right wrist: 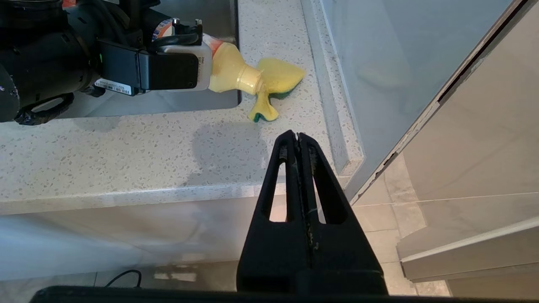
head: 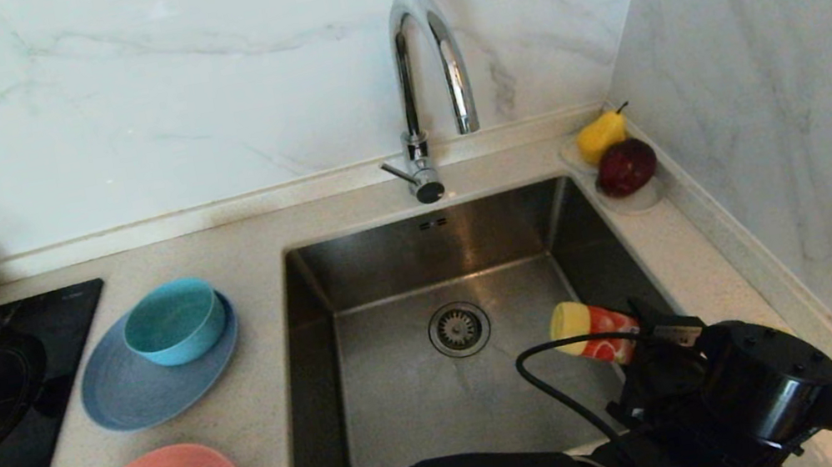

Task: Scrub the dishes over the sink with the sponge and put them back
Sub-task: Squeeze it onto the sponge, then place the dish soap on the table

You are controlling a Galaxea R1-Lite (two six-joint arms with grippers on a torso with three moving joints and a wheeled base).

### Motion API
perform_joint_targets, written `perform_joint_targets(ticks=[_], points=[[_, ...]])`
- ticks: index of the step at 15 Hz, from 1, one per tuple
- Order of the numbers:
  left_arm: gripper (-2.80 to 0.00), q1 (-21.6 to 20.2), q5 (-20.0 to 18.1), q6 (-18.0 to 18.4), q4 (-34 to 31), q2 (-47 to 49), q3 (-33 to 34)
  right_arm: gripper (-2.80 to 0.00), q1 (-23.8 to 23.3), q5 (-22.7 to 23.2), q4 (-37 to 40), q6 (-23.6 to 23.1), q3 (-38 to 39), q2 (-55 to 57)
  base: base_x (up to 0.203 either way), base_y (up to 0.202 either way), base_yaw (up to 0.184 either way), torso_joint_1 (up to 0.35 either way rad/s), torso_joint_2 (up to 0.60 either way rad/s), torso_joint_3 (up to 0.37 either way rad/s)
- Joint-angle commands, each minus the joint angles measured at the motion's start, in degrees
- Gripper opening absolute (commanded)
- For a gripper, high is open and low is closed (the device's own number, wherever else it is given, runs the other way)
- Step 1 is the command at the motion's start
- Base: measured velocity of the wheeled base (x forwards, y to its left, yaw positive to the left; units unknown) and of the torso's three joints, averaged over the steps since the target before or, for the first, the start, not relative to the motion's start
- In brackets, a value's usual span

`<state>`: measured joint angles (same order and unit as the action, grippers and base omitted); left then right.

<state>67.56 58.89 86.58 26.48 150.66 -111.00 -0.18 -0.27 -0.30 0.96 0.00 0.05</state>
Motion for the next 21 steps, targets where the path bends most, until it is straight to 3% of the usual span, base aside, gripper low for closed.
perform_joint_targets(ticks=[1, 5, 9, 13, 15, 17, 21], points=[[-2.8, 0.0, 0.3, 0.4, 1.1, -0.1, 0.0, -2.8, 0.0, -0.1, 0.0, 0.0, 0.0, 0.0, 0.0, 0.0, 0.0, 0.0, 0.0, 0.0], [-2.8, 0.0, 0.0, 0.5, 5.9, 0.1, 0.0, -2.8, 0.0, 0.0, 0.0, 0.0, 0.0, 0.0, 0.0, 0.0, 0.0, 0.0, 0.0, 0.0], [-2.8, 0.0, -0.1, 1.3, 5.2, 0.2, 0.1, -2.8, 0.0, 0.0, 0.0, 0.0, 0.0, 0.0, 0.0, 0.0, 0.0, 0.0, 0.0, 0.0], [-2.8, 0.0, 0.3, -0.3, 10.1, -0.1, 0.0, -2.8, 0.0, 0.0, 0.0, 0.0, 0.0, 0.0, 0.0, 0.0, 0.0, 0.0, 0.0, 0.0], [-2.8, 0.0, 1.1, -3.7, 17.4, -0.7, 0.1, -2.8, 0.0, 0.0, 0.0, 0.0, 0.0, 0.0, 0.0, 0.0, 0.0, 0.0, 0.0, 0.0], [-2.8, 0.0, 2.8, -7.4, 20.4, -2.7, 0.1, -2.8, 0.0, 0.0, 0.0, 0.0, 0.0, 0.0, 0.0, 0.0, 0.0, 0.0, 0.0, 0.0], [-2.8, 0.0, 2.5, -21.1, 20.5, -6.8, 0.2, -2.8, 0.0, 0.0, 0.0, 0.0, 0.0, 0.0, 0.0, 0.0, 0.0, 0.0, 0.0, 0.0]])
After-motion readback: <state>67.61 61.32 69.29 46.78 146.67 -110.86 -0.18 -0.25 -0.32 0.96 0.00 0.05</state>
